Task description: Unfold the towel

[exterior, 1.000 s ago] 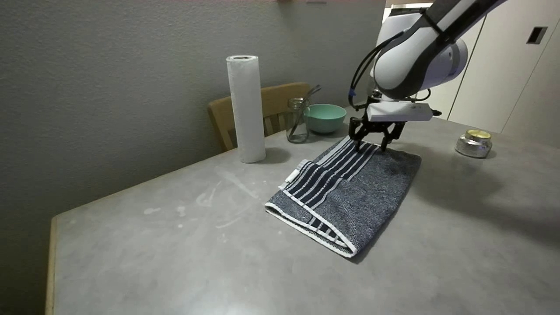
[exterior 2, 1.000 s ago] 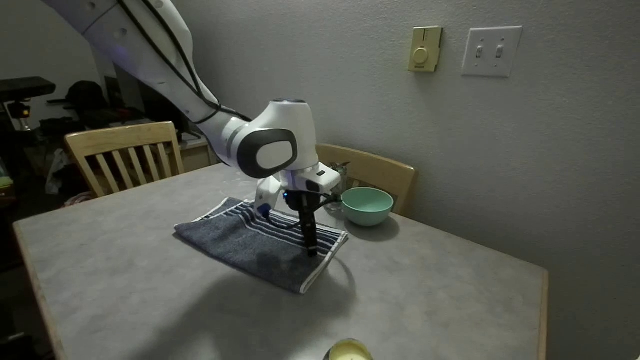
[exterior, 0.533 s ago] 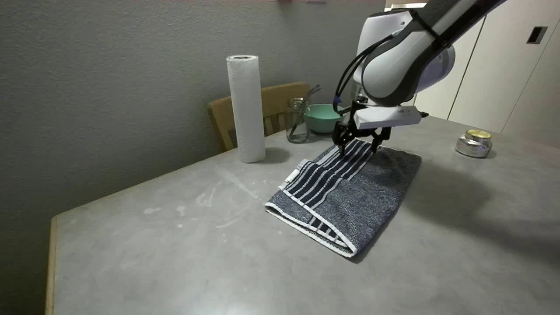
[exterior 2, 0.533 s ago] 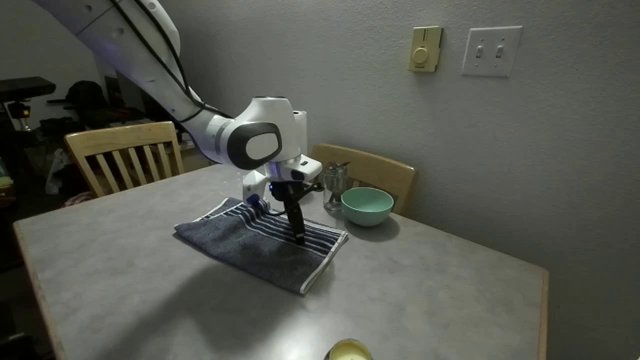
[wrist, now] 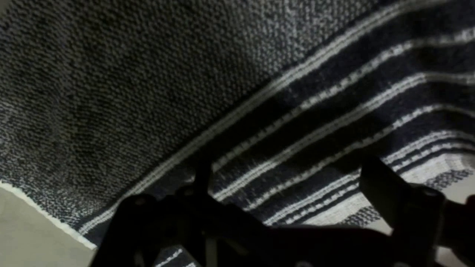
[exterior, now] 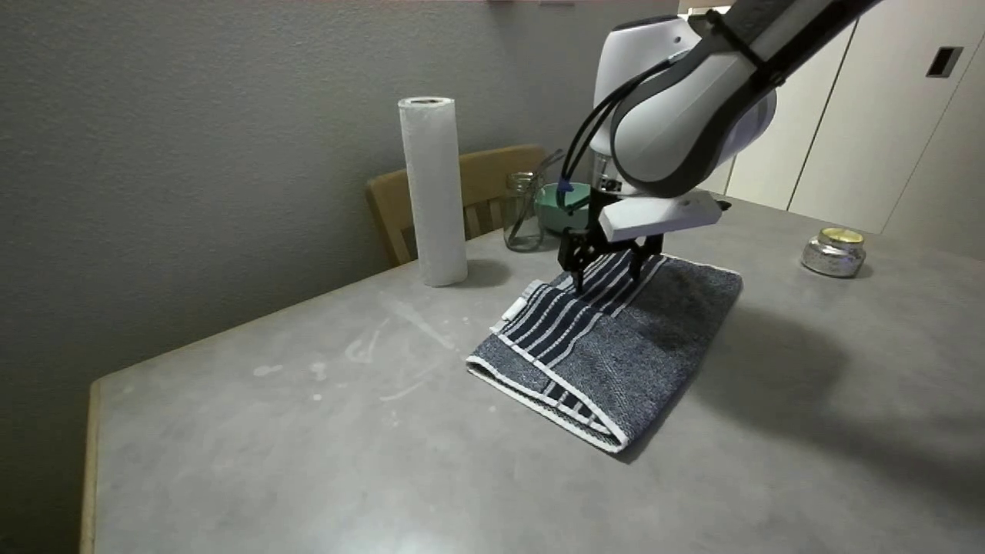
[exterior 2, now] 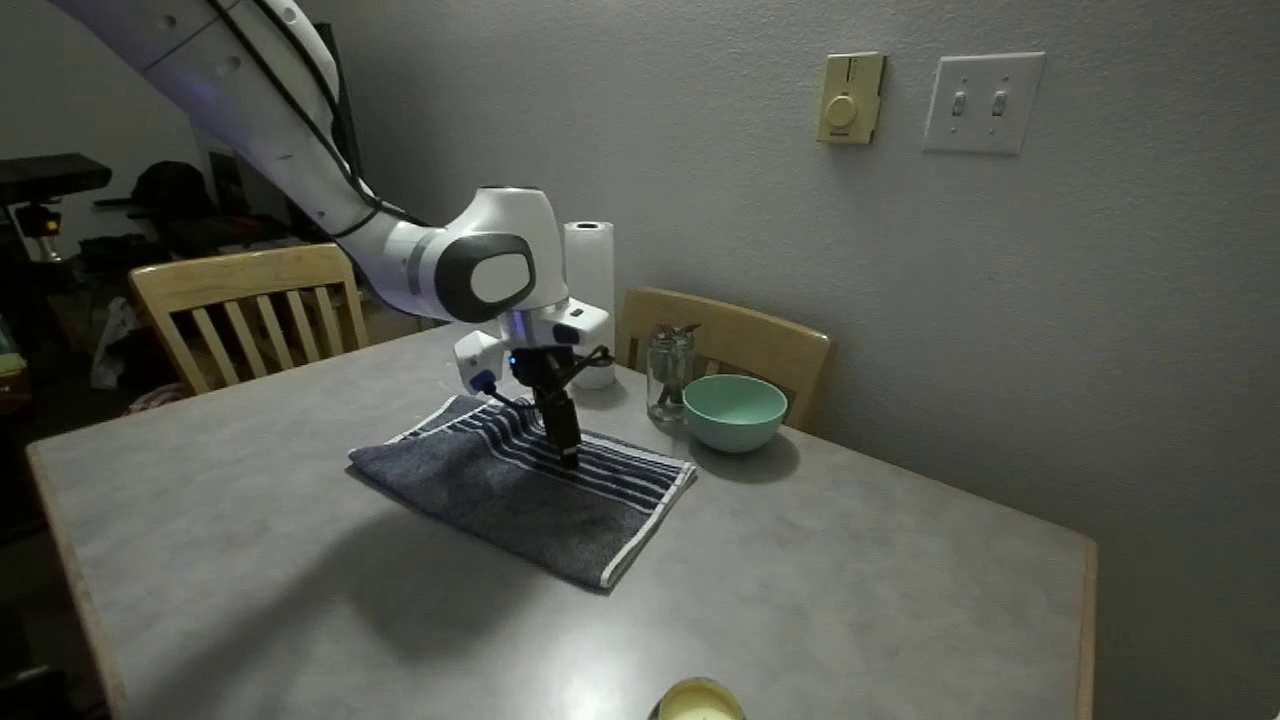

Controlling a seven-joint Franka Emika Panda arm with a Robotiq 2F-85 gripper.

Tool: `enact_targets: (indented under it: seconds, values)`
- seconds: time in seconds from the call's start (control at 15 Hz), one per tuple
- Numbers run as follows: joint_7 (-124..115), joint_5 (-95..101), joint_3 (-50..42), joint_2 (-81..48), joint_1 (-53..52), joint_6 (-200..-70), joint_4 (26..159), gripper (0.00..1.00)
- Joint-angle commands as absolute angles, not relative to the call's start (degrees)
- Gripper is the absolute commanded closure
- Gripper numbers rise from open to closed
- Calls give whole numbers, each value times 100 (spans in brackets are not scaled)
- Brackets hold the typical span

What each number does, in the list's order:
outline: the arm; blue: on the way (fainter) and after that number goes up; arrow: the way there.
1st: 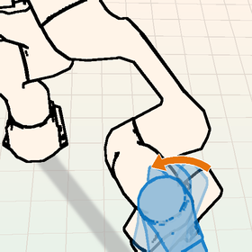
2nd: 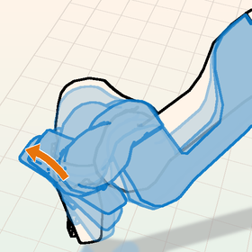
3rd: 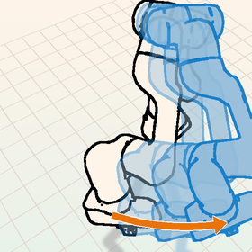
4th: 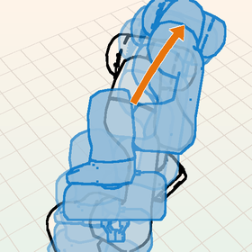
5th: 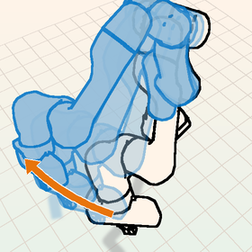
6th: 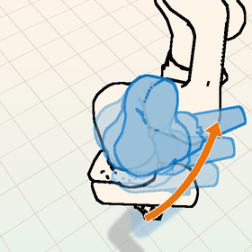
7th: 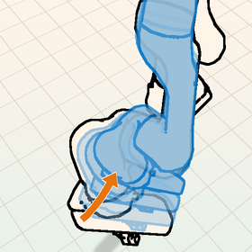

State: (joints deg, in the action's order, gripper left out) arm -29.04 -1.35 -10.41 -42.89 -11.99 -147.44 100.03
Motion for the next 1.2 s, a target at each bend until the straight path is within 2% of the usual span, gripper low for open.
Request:
enact_targets:
  seconds: [0.0, 0.6, 1.13]
  values:
    - [-2852, 141, -1022, -4251, -1359, -14494, 9898, 0]
    - [-2862, 683, -1018, -4241, -1759, -14397, 9717, 0]
    - [-2570, 625, -758, -4169, -1683, -14195, 9676, 0]
